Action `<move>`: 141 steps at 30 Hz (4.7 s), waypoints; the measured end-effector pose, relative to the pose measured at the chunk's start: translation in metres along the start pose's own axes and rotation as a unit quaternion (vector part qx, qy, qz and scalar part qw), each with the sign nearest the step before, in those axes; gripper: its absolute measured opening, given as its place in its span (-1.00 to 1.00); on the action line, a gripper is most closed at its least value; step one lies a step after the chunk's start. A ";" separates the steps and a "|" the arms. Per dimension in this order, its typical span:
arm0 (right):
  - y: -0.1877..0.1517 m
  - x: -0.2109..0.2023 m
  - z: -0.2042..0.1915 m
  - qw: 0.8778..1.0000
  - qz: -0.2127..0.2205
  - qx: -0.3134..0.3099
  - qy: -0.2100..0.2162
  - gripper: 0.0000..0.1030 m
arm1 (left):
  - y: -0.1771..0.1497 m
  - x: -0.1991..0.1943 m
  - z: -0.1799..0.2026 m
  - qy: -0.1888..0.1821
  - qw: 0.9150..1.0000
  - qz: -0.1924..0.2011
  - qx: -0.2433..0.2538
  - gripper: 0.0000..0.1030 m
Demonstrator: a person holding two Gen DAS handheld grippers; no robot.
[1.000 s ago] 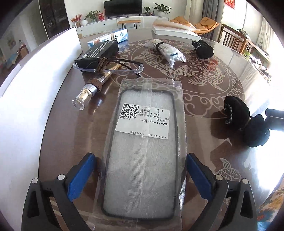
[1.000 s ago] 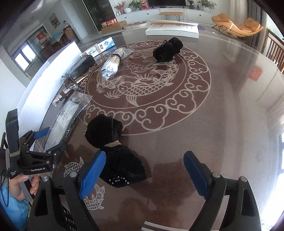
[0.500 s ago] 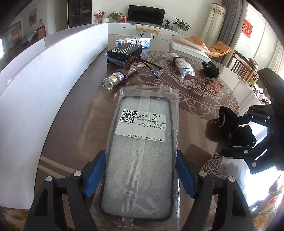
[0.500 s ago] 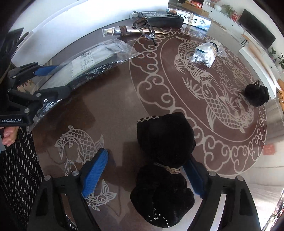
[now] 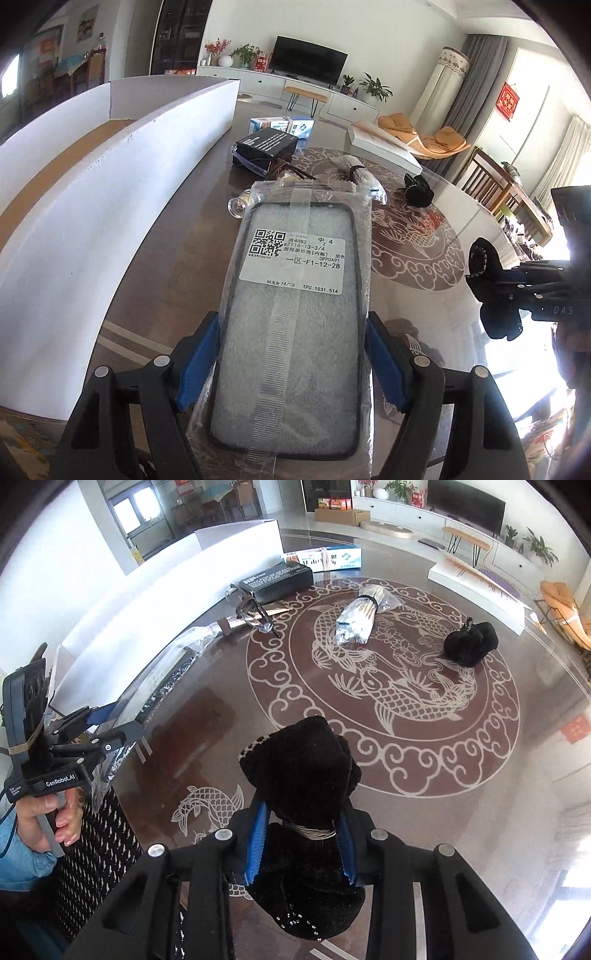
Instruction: Organize objects
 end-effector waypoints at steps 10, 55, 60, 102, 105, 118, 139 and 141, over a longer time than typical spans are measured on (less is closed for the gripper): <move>0.130 -0.034 -0.066 0.991 0.116 -0.034 0.050 -0.33 | 0.114 -0.121 -0.061 -0.012 0.991 0.113 -0.076 0.45; -0.074 0.039 0.074 0.958 0.083 0.207 -0.180 0.88 | -0.027 0.056 0.072 0.050 0.993 -0.020 0.105 0.80; -0.069 0.045 0.071 0.960 0.081 0.200 -0.179 0.88 | -0.036 0.074 0.056 0.089 0.988 -0.033 0.123 0.81; -0.062 0.055 0.064 0.963 0.058 0.179 -0.195 1.00 | -0.029 0.074 0.046 0.116 0.988 -0.048 0.091 1.00; -0.062 0.055 0.065 0.963 0.058 0.179 -0.195 1.00 | -0.028 0.074 0.045 0.116 0.988 -0.049 0.092 1.00; -0.062 0.055 0.064 0.963 0.058 0.179 -0.195 1.00 | -0.021 0.080 0.049 0.099 0.987 -0.054 0.114 1.00; -0.062 0.056 0.065 0.963 0.058 0.179 -0.195 1.00 | 0.002 0.098 0.049 0.094 0.988 -0.037 0.115 1.00; -0.062 0.056 0.065 0.962 0.058 0.179 -0.195 1.00 | 0.002 0.098 0.050 0.094 0.988 -0.038 0.115 1.00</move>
Point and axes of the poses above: each gripper's, at about its wrist camera, not at the fingertips, and x roughly the way its jaws point, z to its right, y to its top, the point moved 5 cm from there along x, roughly the way its jaws point, and after that the axes turned 11 degrees about -x, right-handed, at the moved point
